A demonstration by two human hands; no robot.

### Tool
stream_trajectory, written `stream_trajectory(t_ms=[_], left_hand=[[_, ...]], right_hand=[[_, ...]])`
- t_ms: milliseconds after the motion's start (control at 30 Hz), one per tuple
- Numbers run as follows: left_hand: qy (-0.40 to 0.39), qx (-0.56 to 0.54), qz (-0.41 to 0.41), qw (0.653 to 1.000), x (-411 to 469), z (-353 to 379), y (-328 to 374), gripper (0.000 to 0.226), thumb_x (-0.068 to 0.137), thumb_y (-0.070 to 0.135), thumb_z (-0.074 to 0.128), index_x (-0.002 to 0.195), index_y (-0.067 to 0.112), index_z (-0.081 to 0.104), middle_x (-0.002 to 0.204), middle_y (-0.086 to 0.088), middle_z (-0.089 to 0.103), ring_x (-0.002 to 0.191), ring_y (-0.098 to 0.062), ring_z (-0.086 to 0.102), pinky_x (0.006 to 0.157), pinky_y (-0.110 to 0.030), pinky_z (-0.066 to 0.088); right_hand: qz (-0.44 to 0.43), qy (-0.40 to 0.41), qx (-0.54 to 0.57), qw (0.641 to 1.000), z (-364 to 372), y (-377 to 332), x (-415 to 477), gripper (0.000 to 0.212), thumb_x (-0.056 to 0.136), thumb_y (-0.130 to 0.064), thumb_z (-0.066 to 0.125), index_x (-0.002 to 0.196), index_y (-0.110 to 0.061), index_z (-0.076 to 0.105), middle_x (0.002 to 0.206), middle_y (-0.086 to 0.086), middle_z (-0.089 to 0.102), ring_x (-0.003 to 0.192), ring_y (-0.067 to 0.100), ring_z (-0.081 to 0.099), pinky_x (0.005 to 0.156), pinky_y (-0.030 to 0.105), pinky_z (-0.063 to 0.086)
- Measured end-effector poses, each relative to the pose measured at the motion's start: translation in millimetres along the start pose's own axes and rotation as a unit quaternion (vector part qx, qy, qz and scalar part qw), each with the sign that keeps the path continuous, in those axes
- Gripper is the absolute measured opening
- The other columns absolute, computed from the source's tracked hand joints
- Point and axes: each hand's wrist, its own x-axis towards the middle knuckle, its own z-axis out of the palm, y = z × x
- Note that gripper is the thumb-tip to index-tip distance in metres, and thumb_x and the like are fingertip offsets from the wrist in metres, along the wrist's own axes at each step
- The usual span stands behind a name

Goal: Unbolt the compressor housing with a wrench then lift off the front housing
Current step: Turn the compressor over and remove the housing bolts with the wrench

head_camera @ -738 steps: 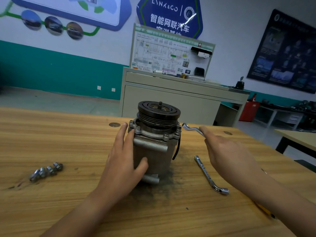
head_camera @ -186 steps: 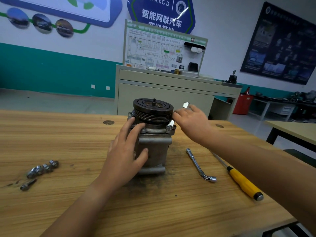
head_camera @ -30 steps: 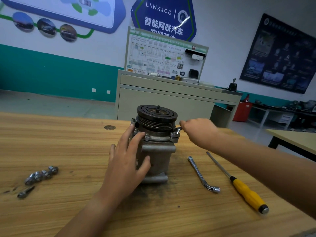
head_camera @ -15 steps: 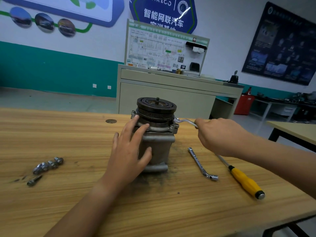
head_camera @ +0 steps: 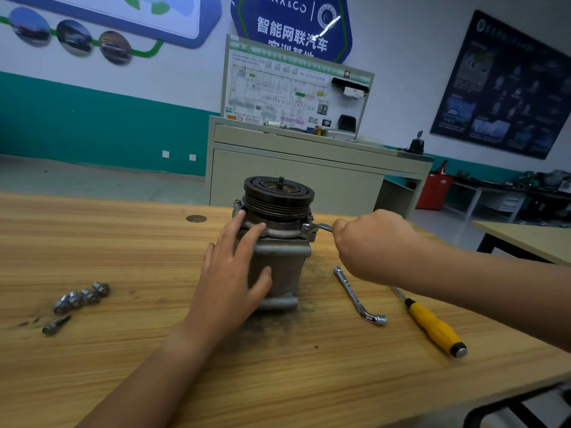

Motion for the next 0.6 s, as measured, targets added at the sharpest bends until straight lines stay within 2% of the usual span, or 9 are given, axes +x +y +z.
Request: stream_trajectory(t_ms=[100, 233, 300, 333, 400, 467, 533, 600], left_hand=[[-0.006, -0.002, -0.003, 1.0, 0.3, 0.7, -1.7, 0.061, 0.084, 0.023, 0.065, 0.139, 0.021, 0.039, 0.155, 0.001, 0.015, 0.138, -0.023, 0.023, 0.106, -0.059, 0.031], [-0.011, 0.001, -0.009, 1.0, 0.8, 0.4, -2.8, 0.062, 0.084, 0.024, 0.065, 0.139, 0.022, 0.039, 0.155, 0.002, 0.014, 0.138, -0.023, 0.022, 0.105, -0.061, 0.031], [-0.012, -0.002, -0.01, 1.0, 1.0, 0.8, -1.9, 0.062, 0.084, 0.024, 0.064, 0.139, 0.022, 0.038, 0.155, 0.002, 0.013, 0.139, -0.022, 0.021, 0.105, -0.061, 0.03], [-0.013, -0.003, -0.011, 1.0, 1.3, 0.9, -1.5, 0.062, 0.084, 0.025, 0.064, 0.14, 0.022, 0.038, 0.155, 0.003, 0.013, 0.139, -0.022, 0.02, 0.106, -0.061, 0.03], [-0.014, -0.005, -0.012, 1.0, 2.0, 0.9, -1.3, 0.062, 0.084, 0.025, 0.064, 0.14, 0.022, 0.038, 0.155, 0.002, 0.013, 0.139, -0.021, 0.019, 0.106, -0.061, 0.029], [-0.013, -0.009, -0.013, 1.0, 1.5, 0.8, -1.2, 0.062, 0.084, 0.024, 0.064, 0.139, 0.021, 0.038, 0.155, 0.001, 0.015, 0.139, -0.021, 0.019, 0.106, -0.061, 0.029], [-0.011, -0.01, -0.011, 1.0, 1.4, 0.4, -0.9, 0.061, 0.083, 0.023, 0.065, 0.139, 0.02, 0.039, 0.155, 0.0, 0.016, 0.14, -0.021, 0.019, 0.107, -0.06, 0.029], [-0.012, -0.007, -0.006, 1.0, 1.8, 0.7, -1.5, 0.061, 0.083, 0.022, 0.065, 0.139, 0.019, 0.04, 0.155, -0.001, 0.016, 0.14, -0.021, 0.019, 0.108, -0.059, 0.029]], right_hand=[[-0.006, -0.008, 0.018, 1.0, 3.0, 6.8, 0.7, 0.014, 0.096, -0.019, 0.037, 0.105, -0.011, 0.042, 0.062, -0.003, 0.04, 0.049, 0.01, 0.038, 0.041, 0.023, 0.027], [-0.022, -0.01, -0.014, 1.0, 10.0, 18.9, 16.7, 0.02, 0.094, -0.01, 0.042, 0.114, -0.007, 0.043, 0.062, -0.001, 0.038, 0.049, 0.011, 0.037, 0.041, 0.022, 0.027], [-0.003, -0.005, -0.002, 1.0, 16.0, 20.1, 30.4, 0.023, 0.093, -0.006, 0.045, 0.117, -0.005, 0.044, 0.065, -0.001, 0.04, 0.054, 0.014, 0.042, 0.046, 0.024, 0.033], [0.005, 0.013, 0.015, 1.0, 20.8, 20.1, 37.1, 0.025, 0.093, -0.004, 0.045, 0.117, -0.004, 0.044, 0.071, 0.001, 0.046, 0.061, 0.017, 0.048, 0.053, 0.026, 0.039], [0.008, 0.065, 0.03, 0.997, 34.2, 17.6, 49.9, 0.026, 0.092, -0.002, 0.043, 0.118, -0.005, 0.044, 0.096, 0.008, 0.059, 0.084, 0.024, 0.057, 0.079, 0.034, 0.043], [0.015, 0.124, 0.033, 0.992, 49.9, 13.1, 63.7, 0.031, 0.092, -0.002, 0.041, 0.123, -0.005, 0.043, 0.116, 0.013, 0.059, 0.105, 0.028, 0.055, 0.104, 0.04, 0.029], [0.025, 0.166, 0.064, 0.984, 59.1, 8.9, 75.0, 0.037, 0.093, -0.003, 0.042, 0.13, -0.005, 0.04, 0.128, 0.014, 0.053, 0.119, 0.026, 0.048, 0.112, 0.041, 0.013], [0.027, 0.183, 0.096, 0.978, 62.6, 7.1, 79.2, 0.039, 0.094, -0.005, 0.041, 0.133, -0.005, 0.04, 0.132, 0.013, 0.051, 0.123, 0.025, 0.046, 0.113, 0.04, 0.01]])
